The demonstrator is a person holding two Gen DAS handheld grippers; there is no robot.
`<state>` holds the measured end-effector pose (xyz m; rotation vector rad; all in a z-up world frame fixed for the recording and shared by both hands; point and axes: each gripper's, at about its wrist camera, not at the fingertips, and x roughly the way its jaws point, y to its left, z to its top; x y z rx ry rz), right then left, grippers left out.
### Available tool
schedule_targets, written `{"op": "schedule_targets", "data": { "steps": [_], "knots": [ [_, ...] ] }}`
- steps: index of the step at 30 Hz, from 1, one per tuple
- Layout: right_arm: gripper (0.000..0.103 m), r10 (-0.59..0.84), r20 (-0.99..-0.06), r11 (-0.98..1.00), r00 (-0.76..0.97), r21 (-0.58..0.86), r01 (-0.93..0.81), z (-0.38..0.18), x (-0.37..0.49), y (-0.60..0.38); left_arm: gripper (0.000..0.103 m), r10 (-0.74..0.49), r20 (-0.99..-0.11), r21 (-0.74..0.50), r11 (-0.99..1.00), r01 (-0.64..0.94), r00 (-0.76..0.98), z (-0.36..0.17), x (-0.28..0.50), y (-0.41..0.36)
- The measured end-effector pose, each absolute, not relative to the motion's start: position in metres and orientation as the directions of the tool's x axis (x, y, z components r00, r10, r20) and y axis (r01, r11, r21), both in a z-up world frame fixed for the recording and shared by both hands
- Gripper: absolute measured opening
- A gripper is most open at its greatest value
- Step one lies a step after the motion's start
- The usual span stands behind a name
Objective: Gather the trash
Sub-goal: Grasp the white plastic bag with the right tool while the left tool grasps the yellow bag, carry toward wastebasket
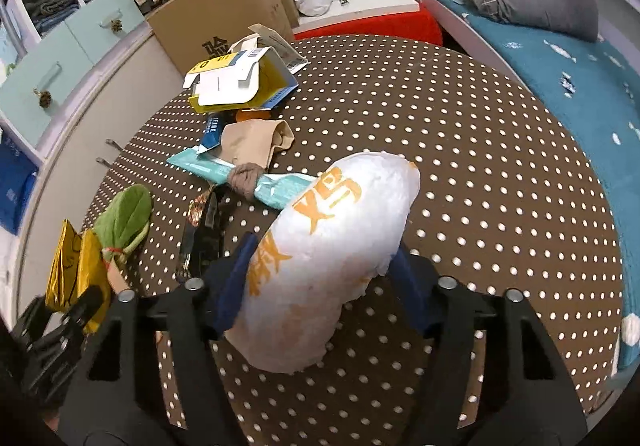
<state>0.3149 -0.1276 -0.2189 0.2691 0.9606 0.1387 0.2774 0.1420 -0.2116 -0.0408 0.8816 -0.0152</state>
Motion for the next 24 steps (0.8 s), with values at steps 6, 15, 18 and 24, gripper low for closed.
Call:
{"op": "schedule_targets", "data": {
  "steps": [6,15,18,24],
  "knots": [
    [0.057,0.263,-0.766,0.945,0.586,0.326,0.002,-0.213,0.297,-0.155,0.037,-0.061,-0.762,-0.099,0.995,-0.023,0.644,-0.208,0.279,0.152],
    [0.057,0.264,-0.713,0.939,0.650,0.343,-0.005,-0.191,0.281,-0.183,0.034,-0.048,-0.717,-0.096,0.995,-0.030,0.696,-0.181,0.265,0.149],
    [0.057,0.265,-0.691,0.938,0.673,0.347,-0.013,-0.182,0.280,-0.192,0.034,-0.055,-0.690,-0.093,0.996,-0.014,0.722,-0.165,0.261,0.140],
    [0.057,0.268,-0.651,0.931,0.710,0.365,-0.016,-0.166,0.275,-0.214,0.034,-0.111,-0.645,-0.107,0.993,0.055,0.756,-0.136,0.262,0.111]
  ]
}}
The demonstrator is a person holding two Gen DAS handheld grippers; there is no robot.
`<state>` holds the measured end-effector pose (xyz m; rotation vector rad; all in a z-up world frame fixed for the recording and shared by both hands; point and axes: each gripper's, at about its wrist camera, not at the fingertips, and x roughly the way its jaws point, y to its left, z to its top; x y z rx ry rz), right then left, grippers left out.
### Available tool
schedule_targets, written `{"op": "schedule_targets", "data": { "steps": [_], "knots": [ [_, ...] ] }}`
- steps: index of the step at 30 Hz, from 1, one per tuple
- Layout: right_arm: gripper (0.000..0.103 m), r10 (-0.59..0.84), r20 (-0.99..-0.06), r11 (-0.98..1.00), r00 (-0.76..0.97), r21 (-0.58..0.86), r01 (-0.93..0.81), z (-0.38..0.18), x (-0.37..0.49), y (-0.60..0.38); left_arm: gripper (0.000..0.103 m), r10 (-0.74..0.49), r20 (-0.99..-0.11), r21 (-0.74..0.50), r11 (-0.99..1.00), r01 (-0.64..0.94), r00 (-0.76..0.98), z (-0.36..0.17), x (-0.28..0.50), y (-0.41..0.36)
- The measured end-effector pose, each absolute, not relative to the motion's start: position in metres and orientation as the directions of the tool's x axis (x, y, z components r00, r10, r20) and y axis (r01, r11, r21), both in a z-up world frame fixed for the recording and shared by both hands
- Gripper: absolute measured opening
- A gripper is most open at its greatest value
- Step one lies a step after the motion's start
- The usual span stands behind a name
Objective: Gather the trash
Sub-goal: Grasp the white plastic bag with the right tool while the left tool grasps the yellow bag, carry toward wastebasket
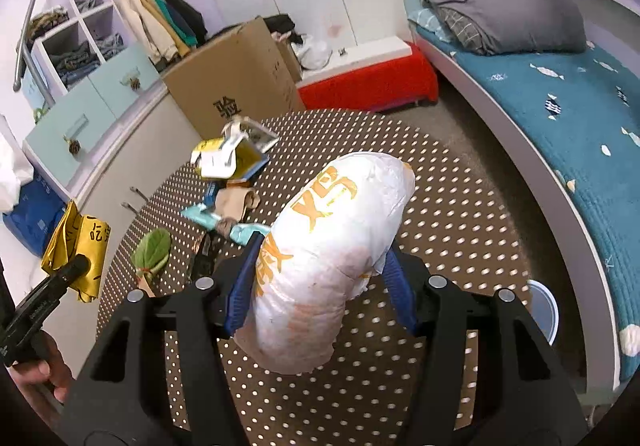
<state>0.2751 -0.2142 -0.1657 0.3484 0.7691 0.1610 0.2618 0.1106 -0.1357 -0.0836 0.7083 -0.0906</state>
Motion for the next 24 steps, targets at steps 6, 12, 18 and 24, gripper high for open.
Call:
{"op": "schedule_targets", "data": {
  "steps": [6,12,18,24],
  "knots": [
    [0.057,0.239,-0.618,0.928,0.749,0.373,0.012,-0.154,0.264,-0.258,0.034,-0.191,-0.613,-0.095,0.981,0.168,0.766,-0.114,0.270,0.053],
    [0.057,0.163,-0.602,0.923,0.782,0.373,0.095,-0.150,0.246,-0.317,0.034,-0.303,-0.605,-0.091,0.945,0.315,0.736,-0.103,0.282,-0.029],
    [0.057,0.048,-0.636,0.893,0.771,0.373,0.252,-0.172,0.225,-0.401,0.034,-0.392,-0.617,-0.076,0.893,0.444,0.683,-0.106,0.288,-0.112],
    [0.058,-0.005,-0.745,0.830,0.667,0.369,0.418,-0.240,0.219,-0.469,0.034,-0.470,-0.646,-0.085,0.827,0.556,0.601,-0.120,0.290,-0.191]
  ]
}}
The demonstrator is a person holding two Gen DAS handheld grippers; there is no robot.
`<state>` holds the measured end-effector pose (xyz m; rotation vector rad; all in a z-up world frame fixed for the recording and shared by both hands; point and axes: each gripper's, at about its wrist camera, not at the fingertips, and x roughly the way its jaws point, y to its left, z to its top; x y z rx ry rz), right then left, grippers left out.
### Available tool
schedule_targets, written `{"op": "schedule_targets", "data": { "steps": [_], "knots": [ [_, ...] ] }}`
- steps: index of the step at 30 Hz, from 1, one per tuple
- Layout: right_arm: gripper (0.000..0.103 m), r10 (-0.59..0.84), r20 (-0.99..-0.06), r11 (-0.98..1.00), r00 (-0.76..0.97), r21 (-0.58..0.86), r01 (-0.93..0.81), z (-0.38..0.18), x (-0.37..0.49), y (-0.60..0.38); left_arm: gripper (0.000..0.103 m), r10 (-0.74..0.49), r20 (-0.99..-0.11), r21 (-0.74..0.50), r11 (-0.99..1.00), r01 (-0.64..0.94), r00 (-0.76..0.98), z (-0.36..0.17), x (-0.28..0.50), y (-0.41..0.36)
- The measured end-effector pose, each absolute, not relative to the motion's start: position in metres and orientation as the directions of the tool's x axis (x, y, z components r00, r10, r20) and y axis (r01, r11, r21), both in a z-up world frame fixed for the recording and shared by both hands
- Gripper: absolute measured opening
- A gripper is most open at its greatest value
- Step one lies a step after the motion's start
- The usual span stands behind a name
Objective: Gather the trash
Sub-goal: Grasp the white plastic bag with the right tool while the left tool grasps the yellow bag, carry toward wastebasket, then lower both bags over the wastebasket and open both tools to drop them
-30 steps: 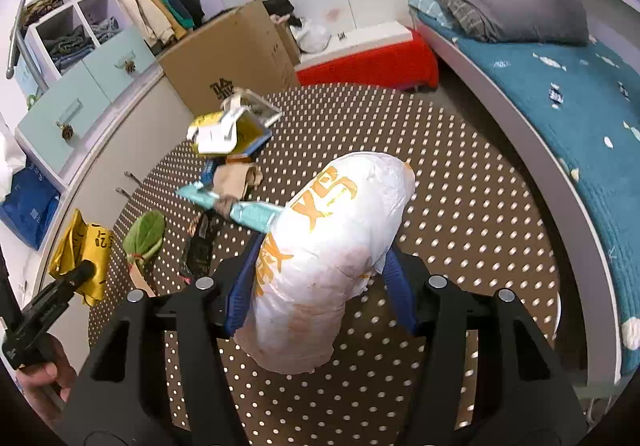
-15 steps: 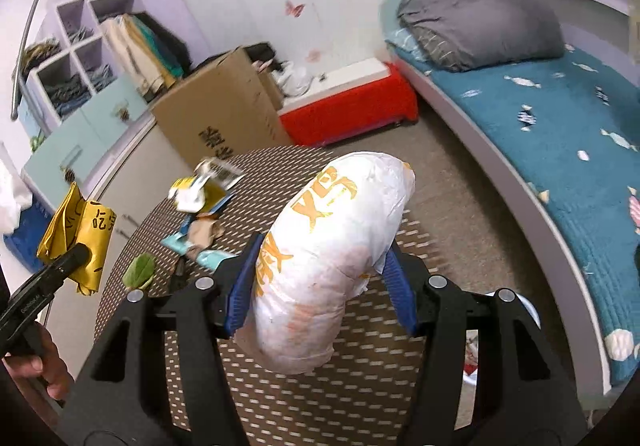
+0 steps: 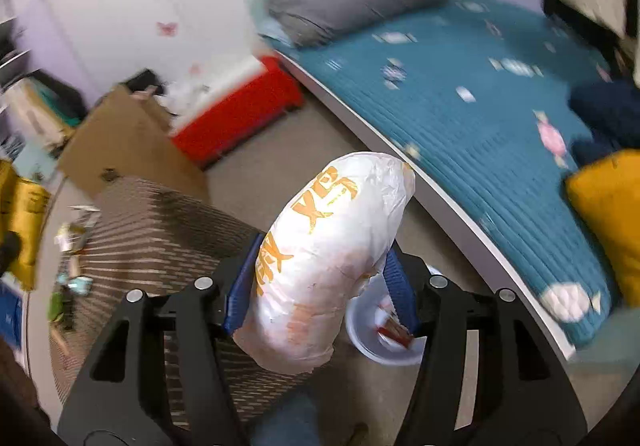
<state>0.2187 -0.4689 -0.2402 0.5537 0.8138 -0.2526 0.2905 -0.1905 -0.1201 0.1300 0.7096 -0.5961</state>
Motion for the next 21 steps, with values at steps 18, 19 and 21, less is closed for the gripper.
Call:
{"op": "schedule_targets", "data": {
  "steps": [18,19,21],
  "knots": [
    [0.086,0.151,-0.869,0.736,0.471,0.417,0.533,-0.386,0.237,-0.528,0.034,-0.458,-0.812,-0.099,0.719,0.688,0.362,-0.211,0.294,-0.345],
    [0.086,0.150,-0.867,0.726,0.475,0.422,0.542,-0.387,0.234,-0.531,0.034,-0.450,-0.822,-0.096,0.715,0.693,0.350,-0.216,0.294,-0.350],
    [0.090,0.139,-0.861,0.711,0.488,0.430,0.556,-0.384,0.226,-0.536,0.034,-0.435,-0.837,-0.091,0.708,0.701,0.331,-0.226,0.296,-0.360]
  ]
}}
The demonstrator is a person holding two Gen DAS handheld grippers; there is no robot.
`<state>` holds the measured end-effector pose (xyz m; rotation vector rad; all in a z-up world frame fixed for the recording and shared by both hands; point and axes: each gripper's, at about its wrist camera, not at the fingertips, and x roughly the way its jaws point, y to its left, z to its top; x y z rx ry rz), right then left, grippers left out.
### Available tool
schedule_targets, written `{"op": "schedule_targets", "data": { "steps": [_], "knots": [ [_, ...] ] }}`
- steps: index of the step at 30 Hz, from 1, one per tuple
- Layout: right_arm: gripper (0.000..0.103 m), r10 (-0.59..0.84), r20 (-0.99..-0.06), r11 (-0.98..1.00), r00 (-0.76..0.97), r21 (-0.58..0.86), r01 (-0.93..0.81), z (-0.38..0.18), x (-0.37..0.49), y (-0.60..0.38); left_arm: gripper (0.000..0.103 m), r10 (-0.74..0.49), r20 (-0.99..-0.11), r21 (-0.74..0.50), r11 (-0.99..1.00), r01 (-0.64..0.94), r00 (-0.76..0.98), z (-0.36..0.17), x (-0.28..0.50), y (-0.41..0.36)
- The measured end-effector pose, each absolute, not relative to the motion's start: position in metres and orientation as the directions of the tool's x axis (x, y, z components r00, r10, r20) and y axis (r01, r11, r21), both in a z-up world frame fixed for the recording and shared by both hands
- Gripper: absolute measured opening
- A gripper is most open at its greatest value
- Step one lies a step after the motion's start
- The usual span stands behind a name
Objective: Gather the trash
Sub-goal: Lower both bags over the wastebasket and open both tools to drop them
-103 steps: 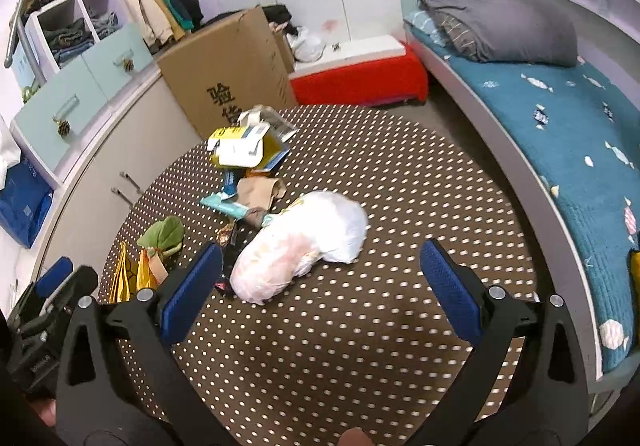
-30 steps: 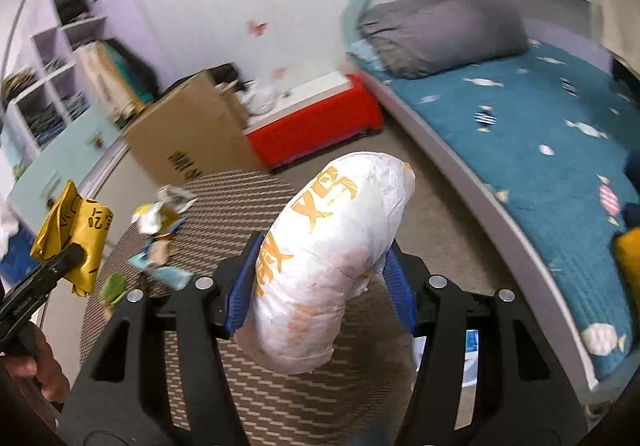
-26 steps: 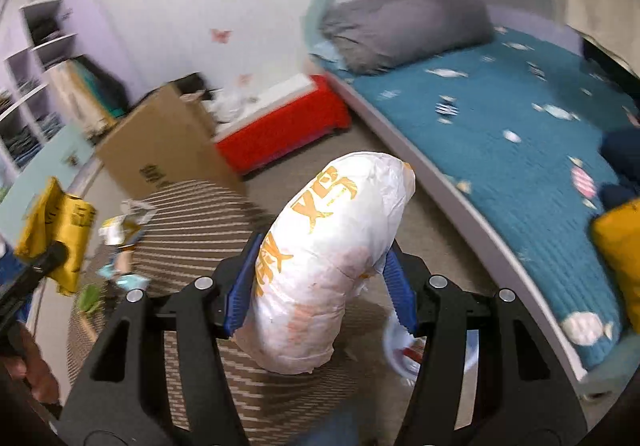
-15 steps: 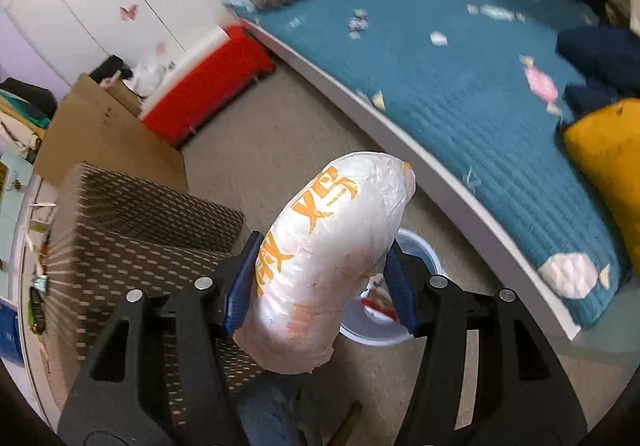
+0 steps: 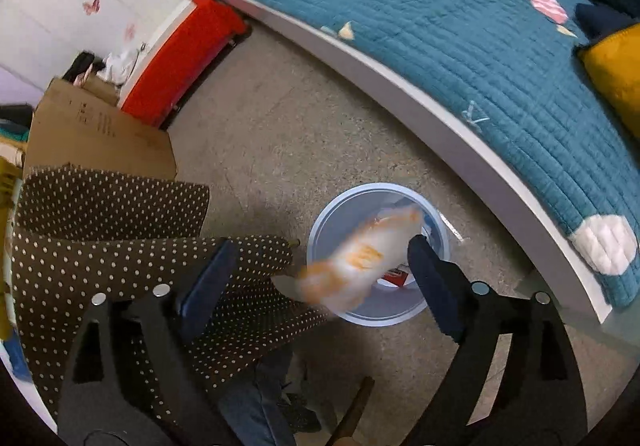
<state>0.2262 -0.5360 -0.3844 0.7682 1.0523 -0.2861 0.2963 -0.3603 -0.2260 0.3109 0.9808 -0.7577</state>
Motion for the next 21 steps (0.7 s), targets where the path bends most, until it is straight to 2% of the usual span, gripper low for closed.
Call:
{"op": "schedule_targets", "data": {
  "steps": [9,11,13,14,15,21],
  "knots": [
    [0.093,0.076,-0.812,0.636,0.578,0.486,0.599,-0.347,0.178,-0.562,0.037,-0.381,-0.903,-0.122,0.672,0.730,0.200,-0.278,0.302,-0.403],
    [0.093,0.065,-0.804,0.631,0.591,0.491,0.600,-0.339,0.170,-0.565,0.050,-0.365,-0.914,-0.121,0.663,0.738,0.179,-0.288,0.303,-0.411],
    [0.094,0.052,-0.799,0.628,0.599,0.492,0.602,-0.332,0.165,-0.566,0.082,-0.320,-0.933,-0.097,0.669,0.736,0.167,-0.297,0.306,-0.416],
    [0.094,0.045,-0.797,0.628,0.602,0.492,0.603,-0.329,0.162,-0.567,0.087,-0.304,-0.936,-0.083,0.683,0.726,0.179,-0.298,0.308,-0.415],
    [0.094,0.040,-0.794,0.627,0.606,0.492,0.604,-0.326,0.161,-0.566,0.091,-0.294,-0.937,-0.075,0.699,0.711,0.190,-0.297,0.310,-0.413],
    [0.097,0.021,-0.787,0.626,0.617,0.491,0.606,-0.317,0.153,-0.562,0.091,-0.329,-0.920,-0.104,0.728,0.678,0.212,-0.277,0.313,-0.395]
  ]
}}
